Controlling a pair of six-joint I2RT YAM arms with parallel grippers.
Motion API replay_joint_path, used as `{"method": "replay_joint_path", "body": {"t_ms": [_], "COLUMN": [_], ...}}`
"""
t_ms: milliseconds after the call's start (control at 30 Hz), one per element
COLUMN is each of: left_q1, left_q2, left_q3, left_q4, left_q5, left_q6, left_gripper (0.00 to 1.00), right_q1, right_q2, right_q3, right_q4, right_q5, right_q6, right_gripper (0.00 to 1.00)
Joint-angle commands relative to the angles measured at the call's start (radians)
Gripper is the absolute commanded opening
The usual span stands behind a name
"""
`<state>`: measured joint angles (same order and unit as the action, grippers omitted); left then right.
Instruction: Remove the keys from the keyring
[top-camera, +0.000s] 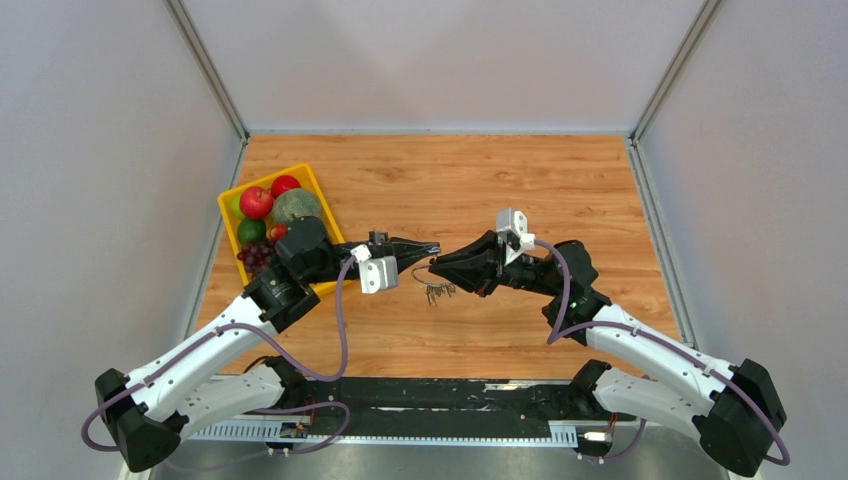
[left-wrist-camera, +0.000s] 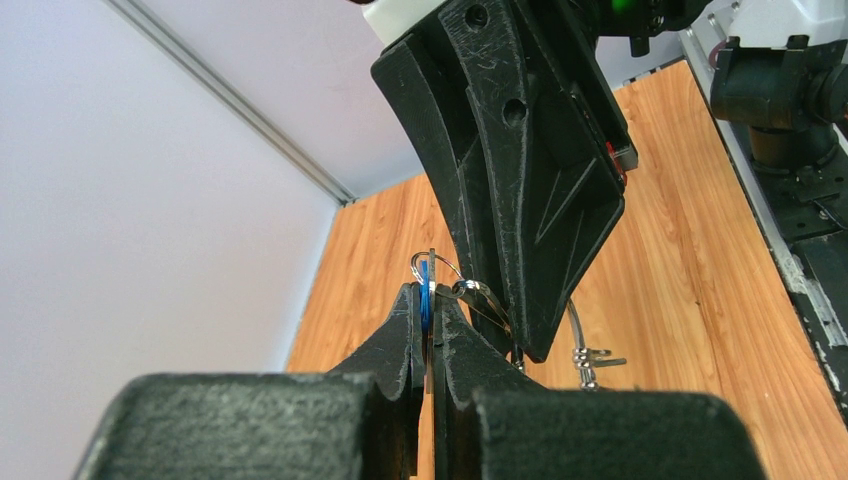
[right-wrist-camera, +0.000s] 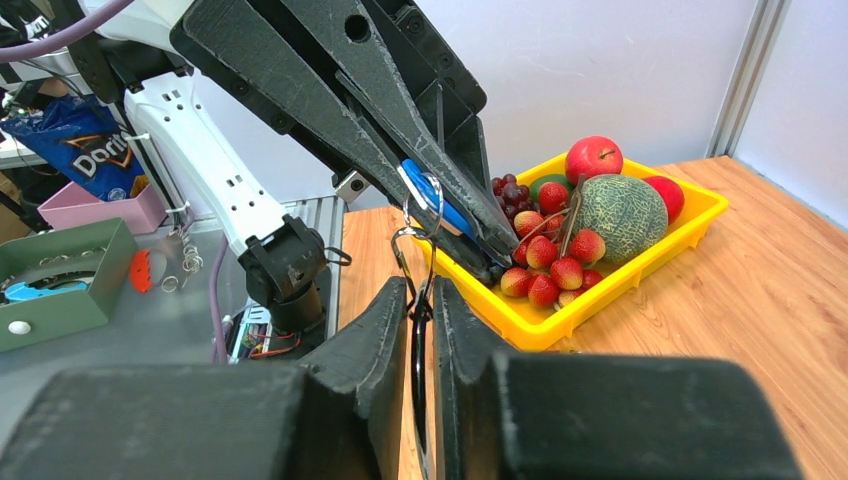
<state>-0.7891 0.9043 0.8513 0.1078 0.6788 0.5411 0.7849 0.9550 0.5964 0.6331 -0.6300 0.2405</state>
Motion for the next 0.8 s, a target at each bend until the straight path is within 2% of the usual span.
{"method": "replay_joint_path", "body": {"t_ms": [0, 200, 567, 767], "left_q1": [0.006, 0.006, 0.006, 0.004], "left_q2": [-0.024, -0.03, -0.047, -0.016], "left_q3": [-0.001, -0.006, -0.008, -0.007], "left_q4": [0.033, 0.031, -0.065, -0.1], "left_q5": [0.023, 0.008, -0.184, -0.195], "left_q6": [0.019, 0.025, 0.089, 0.084], "left_gripper": [0.0, 0.0, 0.0, 0.0], "right_q1": [0.006, 0.005, 0.005, 0.005], "right_q2": [0.001, -0.001, 0.01, 0.062], "right_q3": [0.042, 0.044, 0.081, 0.089], "right_q4": [0.045, 0.029, -0.239, -0.228], "right_q5": [-0.003, 0.039, 0.265, 0.309], "right_q6": [0.002, 0.016, 0.139, 0.216], "right_gripper": [0.14, 0.0, 0.0, 0.0]}}
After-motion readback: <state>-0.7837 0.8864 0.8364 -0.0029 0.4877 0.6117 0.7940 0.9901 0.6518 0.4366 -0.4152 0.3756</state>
